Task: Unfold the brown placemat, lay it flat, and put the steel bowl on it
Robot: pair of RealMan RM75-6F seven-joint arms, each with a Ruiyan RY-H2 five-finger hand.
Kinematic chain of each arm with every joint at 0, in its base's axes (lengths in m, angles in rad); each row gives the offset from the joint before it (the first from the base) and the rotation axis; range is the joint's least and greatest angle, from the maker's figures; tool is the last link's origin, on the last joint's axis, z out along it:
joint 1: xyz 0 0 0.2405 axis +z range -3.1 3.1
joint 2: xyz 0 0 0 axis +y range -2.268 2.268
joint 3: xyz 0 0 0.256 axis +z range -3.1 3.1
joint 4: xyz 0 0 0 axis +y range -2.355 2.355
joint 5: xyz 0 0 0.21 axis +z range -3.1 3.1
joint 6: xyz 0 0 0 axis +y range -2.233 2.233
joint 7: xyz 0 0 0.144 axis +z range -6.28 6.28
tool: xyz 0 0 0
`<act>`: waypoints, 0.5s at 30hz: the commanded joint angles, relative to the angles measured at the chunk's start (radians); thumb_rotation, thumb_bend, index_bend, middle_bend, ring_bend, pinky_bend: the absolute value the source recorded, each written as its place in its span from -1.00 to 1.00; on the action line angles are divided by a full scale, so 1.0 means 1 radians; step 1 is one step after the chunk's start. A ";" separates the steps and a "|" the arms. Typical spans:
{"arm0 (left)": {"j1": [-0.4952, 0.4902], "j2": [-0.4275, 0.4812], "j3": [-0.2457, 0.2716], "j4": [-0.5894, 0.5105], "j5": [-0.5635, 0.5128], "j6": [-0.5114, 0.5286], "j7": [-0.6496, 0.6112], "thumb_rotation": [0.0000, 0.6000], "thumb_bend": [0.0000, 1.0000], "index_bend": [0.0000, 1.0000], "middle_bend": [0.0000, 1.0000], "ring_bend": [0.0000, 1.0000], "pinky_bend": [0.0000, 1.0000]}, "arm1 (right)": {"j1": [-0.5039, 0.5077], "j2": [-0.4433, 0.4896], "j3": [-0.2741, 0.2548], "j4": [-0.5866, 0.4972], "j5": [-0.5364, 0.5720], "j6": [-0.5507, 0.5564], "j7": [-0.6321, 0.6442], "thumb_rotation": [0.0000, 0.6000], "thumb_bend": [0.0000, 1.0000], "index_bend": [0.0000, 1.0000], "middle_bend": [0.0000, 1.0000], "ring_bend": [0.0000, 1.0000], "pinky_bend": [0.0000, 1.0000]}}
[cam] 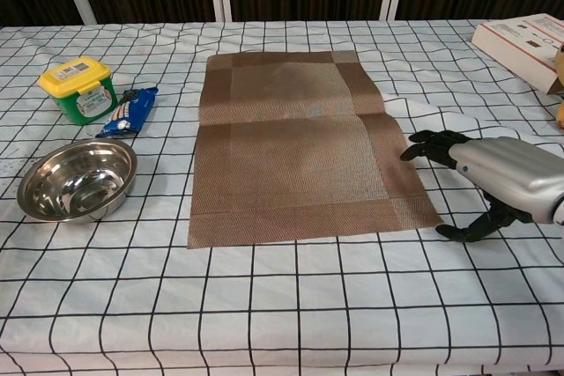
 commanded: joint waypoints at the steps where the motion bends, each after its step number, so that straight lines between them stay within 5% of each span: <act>1: 0.001 0.000 -0.001 -0.001 0.000 0.000 0.000 1.00 -1.00 -1.00 -0.95 -1.00 -0.93 | 0.000 -0.002 0.000 0.004 0.008 -0.002 -0.007 1.00 -0.61 -0.67 -1.00 -0.98 -0.69; 15: 0.002 0.000 -0.004 -0.004 0.000 -0.004 -0.003 1.00 -1.00 -1.00 -0.95 -1.00 -0.93 | 0.011 -0.033 0.005 0.019 0.016 -0.014 0.003 1.00 -0.48 -0.67 -1.00 -0.98 -0.69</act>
